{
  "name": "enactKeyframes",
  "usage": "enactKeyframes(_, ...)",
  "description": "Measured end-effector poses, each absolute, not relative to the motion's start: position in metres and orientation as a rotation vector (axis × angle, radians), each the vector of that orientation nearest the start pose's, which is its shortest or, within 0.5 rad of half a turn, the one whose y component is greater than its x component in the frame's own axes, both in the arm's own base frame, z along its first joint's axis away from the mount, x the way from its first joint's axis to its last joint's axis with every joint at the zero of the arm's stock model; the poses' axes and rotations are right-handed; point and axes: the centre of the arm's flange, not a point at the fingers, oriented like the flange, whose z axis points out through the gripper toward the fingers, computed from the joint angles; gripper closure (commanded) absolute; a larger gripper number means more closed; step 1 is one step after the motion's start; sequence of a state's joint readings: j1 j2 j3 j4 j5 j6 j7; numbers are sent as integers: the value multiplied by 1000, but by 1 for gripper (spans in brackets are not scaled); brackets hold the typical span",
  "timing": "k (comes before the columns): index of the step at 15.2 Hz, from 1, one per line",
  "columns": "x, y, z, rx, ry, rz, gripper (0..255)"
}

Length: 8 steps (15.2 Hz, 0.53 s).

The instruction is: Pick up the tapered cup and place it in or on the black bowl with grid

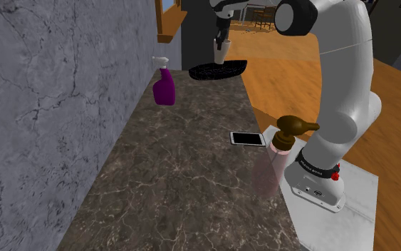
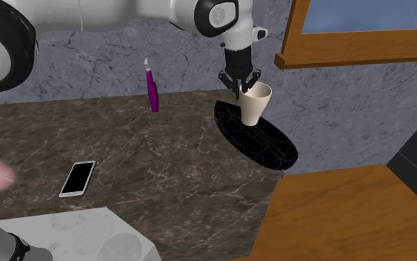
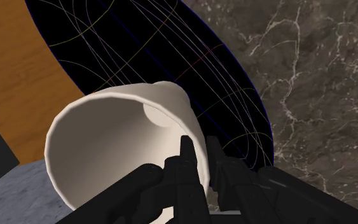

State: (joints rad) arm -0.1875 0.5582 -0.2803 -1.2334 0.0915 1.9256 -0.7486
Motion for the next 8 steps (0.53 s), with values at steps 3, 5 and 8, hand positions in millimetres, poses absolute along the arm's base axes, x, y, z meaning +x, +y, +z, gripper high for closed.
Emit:
enactKeyframes(3,675,-278,470,-3233,-501,-156,255)
enactKeyframes(5,675,-278,470,-3233,-501,-156,0)
enactKeyframes(8,675,-278,470,-3233,-501,-157,0)
